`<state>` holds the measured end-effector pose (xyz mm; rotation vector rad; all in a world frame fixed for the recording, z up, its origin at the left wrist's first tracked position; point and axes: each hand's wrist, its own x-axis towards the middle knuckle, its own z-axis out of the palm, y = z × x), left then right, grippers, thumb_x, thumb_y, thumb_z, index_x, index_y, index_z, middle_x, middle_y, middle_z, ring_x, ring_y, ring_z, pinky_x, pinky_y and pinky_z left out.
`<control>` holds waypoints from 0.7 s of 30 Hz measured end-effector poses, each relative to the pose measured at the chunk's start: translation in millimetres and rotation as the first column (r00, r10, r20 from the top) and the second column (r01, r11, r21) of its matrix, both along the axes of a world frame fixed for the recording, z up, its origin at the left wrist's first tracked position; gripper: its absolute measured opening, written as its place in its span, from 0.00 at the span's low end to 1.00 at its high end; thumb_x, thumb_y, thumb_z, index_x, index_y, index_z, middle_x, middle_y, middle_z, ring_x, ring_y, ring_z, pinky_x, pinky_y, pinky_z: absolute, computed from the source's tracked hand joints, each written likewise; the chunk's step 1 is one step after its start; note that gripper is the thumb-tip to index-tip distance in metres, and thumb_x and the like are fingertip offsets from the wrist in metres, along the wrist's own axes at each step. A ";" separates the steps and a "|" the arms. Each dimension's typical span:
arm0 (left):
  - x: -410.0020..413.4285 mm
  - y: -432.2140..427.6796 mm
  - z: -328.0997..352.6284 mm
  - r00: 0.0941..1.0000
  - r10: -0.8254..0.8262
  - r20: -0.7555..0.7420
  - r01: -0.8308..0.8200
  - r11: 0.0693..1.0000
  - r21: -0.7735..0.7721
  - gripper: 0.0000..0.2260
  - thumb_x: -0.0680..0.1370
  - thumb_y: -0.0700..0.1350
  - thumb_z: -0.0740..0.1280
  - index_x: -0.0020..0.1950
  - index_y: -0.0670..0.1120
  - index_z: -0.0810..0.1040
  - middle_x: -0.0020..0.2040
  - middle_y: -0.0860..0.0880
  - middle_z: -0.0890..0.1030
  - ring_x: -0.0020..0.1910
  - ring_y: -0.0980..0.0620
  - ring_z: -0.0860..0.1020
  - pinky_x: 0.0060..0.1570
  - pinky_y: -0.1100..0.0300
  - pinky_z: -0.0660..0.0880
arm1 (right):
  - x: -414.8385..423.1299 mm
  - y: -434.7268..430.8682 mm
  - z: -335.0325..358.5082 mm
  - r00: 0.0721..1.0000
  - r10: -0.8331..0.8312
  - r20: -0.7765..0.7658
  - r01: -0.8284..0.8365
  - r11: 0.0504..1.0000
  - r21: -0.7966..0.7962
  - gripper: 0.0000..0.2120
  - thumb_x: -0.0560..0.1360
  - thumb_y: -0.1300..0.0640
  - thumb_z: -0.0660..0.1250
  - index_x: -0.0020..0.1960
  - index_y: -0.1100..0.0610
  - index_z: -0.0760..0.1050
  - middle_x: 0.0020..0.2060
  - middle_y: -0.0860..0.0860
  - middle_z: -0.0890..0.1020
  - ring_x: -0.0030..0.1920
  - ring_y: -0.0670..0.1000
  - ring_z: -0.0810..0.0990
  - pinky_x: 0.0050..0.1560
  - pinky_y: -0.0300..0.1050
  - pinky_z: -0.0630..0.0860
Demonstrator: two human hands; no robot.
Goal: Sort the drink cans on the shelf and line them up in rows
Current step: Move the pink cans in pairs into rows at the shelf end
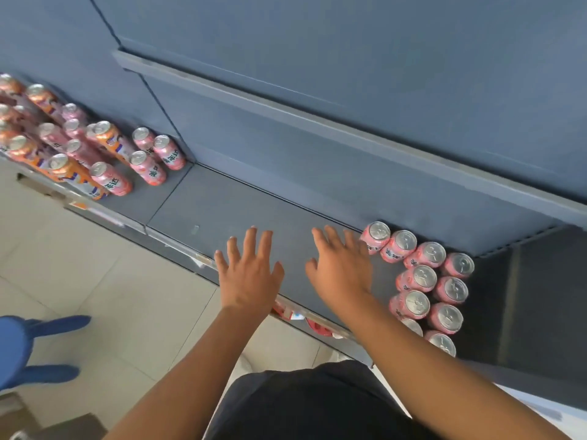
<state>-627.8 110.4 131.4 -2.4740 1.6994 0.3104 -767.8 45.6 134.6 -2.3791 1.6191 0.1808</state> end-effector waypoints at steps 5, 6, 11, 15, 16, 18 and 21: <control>81.1 48.9 1.1 0.994 0.108 -0.030 -0.109 0.994 -0.008 0.25 0.82 0.59 0.54 0.77 0.54 0.51 0.79 0.50 0.53 0.77 0.39 0.54 0.74 0.40 0.55 | 87.9 31.2 3.4 0.998 0.059 0.004 -0.059 0.998 -0.020 0.27 0.80 0.42 0.56 0.77 0.51 0.59 0.75 0.49 0.65 0.73 0.60 0.61 0.65 0.55 0.62; 100.3 60.2 1.2 0.991 0.130 -0.031 -0.130 0.991 -0.012 0.25 0.82 0.58 0.54 0.77 0.55 0.51 0.79 0.50 0.53 0.77 0.40 0.54 0.73 0.41 0.56 | 107.2 39.7 4.1 0.998 0.064 0.008 -0.064 0.998 -0.025 0.27 0.80 0.42 0.55 0.77 0.51 0.59 0.75 0.49 0.65 0.73 0.60 0.61 0.65 0.55 0.62; 195.6 115.7 6.0 0.965 0.258 -0.042 -0.259 0.965 -0.029 0.26 0.82 0.58 0.53 0.78 0.54 0.49 0.80 0.50 0.50 0.77 0.39 0.53 0.74 0.40 0.55 | 203.0 85.4 5.8 0.987 0.160 0.006 -0.160 0.986 -0.039 0.27 0.81 0.39 0.51 0.76 0.50 0.61 0.75 0.50 0.66 0.73 0.59 0.63 0.65 0.55 0.63; 252.9 155.7 9.3 0.931 0.360 -0.066 -0.363 0.931 -0.040 0.26 0.83 0.59 0.53 0.78 0.54 0.49 0.80 0.49 0.51 0.77 0.38 0.53 0.74 0.39 0.54 | 270.0 112.4 6.3 0.970 0.240 0.027 -0.237 0.969 -0.070 0.24 0.81 0.40 0.52 0.72 0.51 0.66 0.70 0.50 0.71 0.67 0.58 0.68 0.59 0.53 0.66; 265.3 164.2 8.9 0.922 0.382 -0.070 -0.385 0.922 -0.040 0.26 0.83 0.59 0.53 0.78 0.54 0.49 0.80 0.50 0.51 0.77 0.38 0.53 0.74 0.39 0.54 | 285.8 116.9 6.9 0.965 0.259 0.033 -0.256 0.964 -0.072 0.24 0.81 0.40 0.53 0.71 0.51 0.67 0.69 0.50 0.72 0.66 0.58 0.69 0.58 0.53 0.66; 288.1 177.9 8.0 0.900 0.429 -0.076 -0.432 0.901 -0.035 0.26 0.83 0.59 0.52 0.78 0.55 0.48 0.80 0.50 0.51 0.78 0.38 0.53 0.74 0.39 0.54 | 315.2 123.0 6.6 0.950 0.312 0.033 -0.309 0.948 -0.077 0.23 0.80 0.41 0.54 0.70 0.52 0.68 0.68 0.50 0.73 0.64 0.58 0.70 0.57 0.54 0.67; 316.3 189.6 9.1 0.863 0.497 -0.091 -0.502 0.864 -0.039 0.26 0.83 0.59 0.51 0.78 0.55 0.47 0.80 0.50 0.50 0.78 0.38 0.52 0.75 0.40 0.53 | 353.3 124.1 5.3 0.926 0.374 0.051 -0.368 0.925 -0.095 0.20 0.80 0.44 0.57 0.68 0.52 0.70 0.66 0.50 0.75 0.62 0.58 0.72 0.56 0.54 0.68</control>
